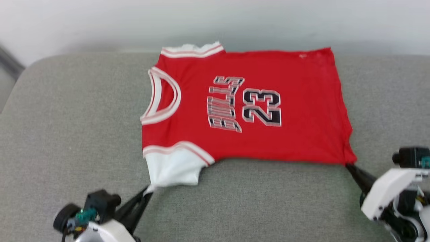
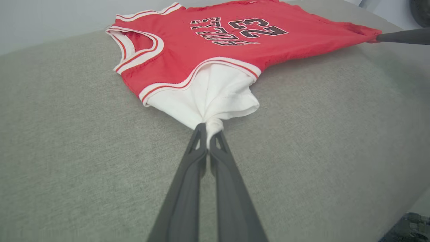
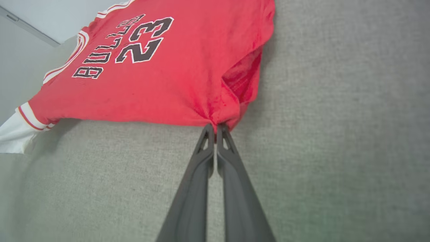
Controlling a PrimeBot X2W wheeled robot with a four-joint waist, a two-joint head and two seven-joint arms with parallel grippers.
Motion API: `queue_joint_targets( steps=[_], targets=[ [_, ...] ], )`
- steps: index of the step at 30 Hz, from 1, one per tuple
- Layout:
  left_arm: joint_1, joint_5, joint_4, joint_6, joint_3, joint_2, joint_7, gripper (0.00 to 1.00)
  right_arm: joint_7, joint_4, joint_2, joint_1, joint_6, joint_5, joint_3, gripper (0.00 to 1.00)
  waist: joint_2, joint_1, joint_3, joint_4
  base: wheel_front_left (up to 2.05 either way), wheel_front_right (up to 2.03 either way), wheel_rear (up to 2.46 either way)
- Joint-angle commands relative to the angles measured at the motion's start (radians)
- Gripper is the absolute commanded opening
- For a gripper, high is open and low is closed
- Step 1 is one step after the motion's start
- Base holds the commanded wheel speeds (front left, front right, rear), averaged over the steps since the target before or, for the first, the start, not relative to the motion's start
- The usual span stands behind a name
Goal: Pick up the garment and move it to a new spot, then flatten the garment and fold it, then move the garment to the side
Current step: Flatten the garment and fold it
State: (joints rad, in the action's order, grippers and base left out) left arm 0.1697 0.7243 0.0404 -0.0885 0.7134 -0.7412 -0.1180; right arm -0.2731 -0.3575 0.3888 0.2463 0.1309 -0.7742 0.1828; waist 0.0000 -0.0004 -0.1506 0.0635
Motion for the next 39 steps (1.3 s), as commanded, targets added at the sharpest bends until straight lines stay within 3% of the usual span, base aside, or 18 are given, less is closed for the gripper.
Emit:
queue_joint_targets(
  steps=[1, 8, 13, 21, 31, 39],
  targets=[
    [-0.025, 0.011, 0.016, -0.008, 0.004, -0.006, 0.005, 0.0, -0.013, 0.015, 0.009, -0.036, 0.0, -0.008, -0.009, 0.0, 0.0, 0.0004, 0.029, -0.007, 0.0, 0.0, 0.0],
    [-0.179, 0.058, 0.107, -0.036, 0.043, -0.063, 0.047, 0.0, -0.106, 0.144, 0.012, -0.237, 0.0, -0.056, -0.09, 0.0, 0.0, 0.0004, 0.081, -0.019, 0.0, 0.0, 0.0],
    [-0.265, 0.082, 0.135, -0.03, 0.078, -0.1, 0.064, 0.0, -0.179, 0.228, 0.0, -0.356, 0.0, -0.077, -0.156, 0.0, 0.0, 0.0004, 0.1, -0.026, 0.0, 0.0, 0.0],
    [-0.292, 0.079, 0.157, -0.035, 0.091, -0.096, 0.042, 0.0, -0.256, 0.341, -0.03, -0.457, 0.0, -0.066, -0.228, 0.0, 0.0, 0.0004, 0.098, -0.031, 0.0, 0.0, 0.0],
    [-0.121, 0.023, 0.178, -0.029, -0.019, -0.113, -0.04, 0.0, -0.309, 0.442, -0.063, -0.346, 0.0, -0.07, -0.283, 0.0, 0.0, 0.0004, 0.012, -0.042, 0.0, 0.0, 0.0],
    [0.063, -0.001, 0.149, -0.008, -0.069, -0.096, 0.001, 0.0, -0.385, 0.436, -0.073, -0.177, 0.0, -0.017, -0.264, 0.0, 0.0, 0.0004, -0.102, -0.055, 0.0, 0.0, 0.0]
  ],
)
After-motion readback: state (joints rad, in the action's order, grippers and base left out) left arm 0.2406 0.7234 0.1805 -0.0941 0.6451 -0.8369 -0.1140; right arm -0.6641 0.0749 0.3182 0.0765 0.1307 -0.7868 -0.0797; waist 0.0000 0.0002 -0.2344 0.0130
